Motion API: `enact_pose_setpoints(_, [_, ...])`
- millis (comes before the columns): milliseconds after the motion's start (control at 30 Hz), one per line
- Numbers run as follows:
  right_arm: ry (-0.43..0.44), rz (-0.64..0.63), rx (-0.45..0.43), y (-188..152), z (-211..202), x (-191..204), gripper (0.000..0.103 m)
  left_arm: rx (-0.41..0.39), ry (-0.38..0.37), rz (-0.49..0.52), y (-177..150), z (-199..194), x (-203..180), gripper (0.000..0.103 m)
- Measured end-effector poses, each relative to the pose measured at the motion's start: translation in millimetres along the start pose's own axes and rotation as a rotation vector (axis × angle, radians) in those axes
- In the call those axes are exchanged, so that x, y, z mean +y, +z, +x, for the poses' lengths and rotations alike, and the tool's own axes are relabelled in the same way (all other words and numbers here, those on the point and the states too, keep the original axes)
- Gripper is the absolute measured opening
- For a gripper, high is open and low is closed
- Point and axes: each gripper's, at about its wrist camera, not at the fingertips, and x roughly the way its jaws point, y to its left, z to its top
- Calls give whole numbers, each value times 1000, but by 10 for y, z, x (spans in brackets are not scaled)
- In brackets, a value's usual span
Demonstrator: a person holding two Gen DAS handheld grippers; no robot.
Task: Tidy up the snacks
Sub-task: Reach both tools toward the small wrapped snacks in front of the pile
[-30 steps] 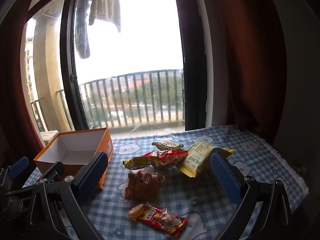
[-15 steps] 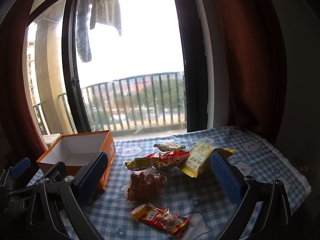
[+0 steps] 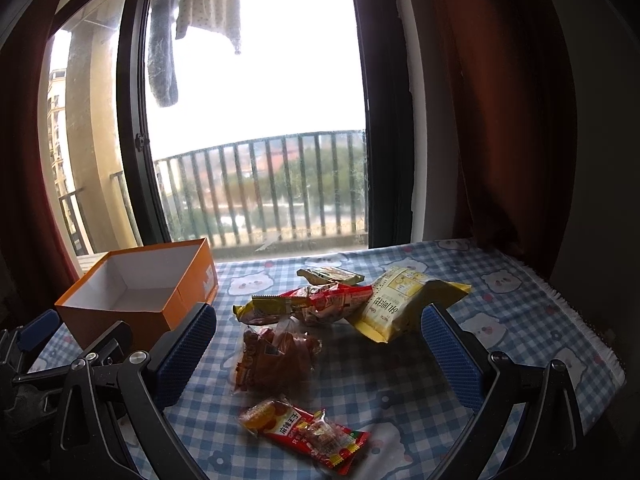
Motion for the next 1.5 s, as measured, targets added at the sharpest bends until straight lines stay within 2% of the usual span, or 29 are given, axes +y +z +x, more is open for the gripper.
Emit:
enact_pose_setpoints(167, [17,-2,50,-169,200,-89,103,64,-38,-4,-201,260,-103,102])
enact_pose_setpoints(300, [38,7,79,-307,333,-164,103,105,-60,30,-375,434,-221,103])
enact_pose_setpoints(600, [33,-35,133,-619,590,-201,103,196,-108,61,-717,748,-368,101])
enact_pose_setpoints(767, [79,-23,205,-794,750,-182,103,250,-114,95,-924,868,-455,101])
enact_pose_setpoints(933, [76,-14,285,-999,886,-196,103,301,-123,91,-1074,973,-481,99])
enact_pose_setpoints(1067, [71,-21,309,-1110,911,-175,102,309,-109,104,-1153,1004,-510,99])
enact_pose_setpoints(1100, [75,-20,315,-1129,915,-169,99,315,-108,108,-1172,1027,-522,98])
enact_pose_setpoints(1167, [76,-23,331,-1173,943,-156,82,322,-101,116,-1207,1042,-543,98])
enact_pose_setpoints(1233, [90,-14,348,-1216,985,-163,75,327,-89,130,-1222,1057,-565,96])
enact_pose_setpoints(1267, [104,-3,355,-1234,994,-175,67,324,-84,134,-1224,1060,-576,96])
enact_pose_setpoints(1367, [133,13,349,-1240,994,-178,53,317,-77,134,-1222,1054,-579,96])
enact_pose_setpoints(1467, [143,3,347,-1224,1006,-148,41,311,-66,146,-1193,1061,-601,96])
enact_pose_setpoints(1500, [146,9,351,-1216,1013,-152,40,301,-57,158,-1174,1057,-621,96])
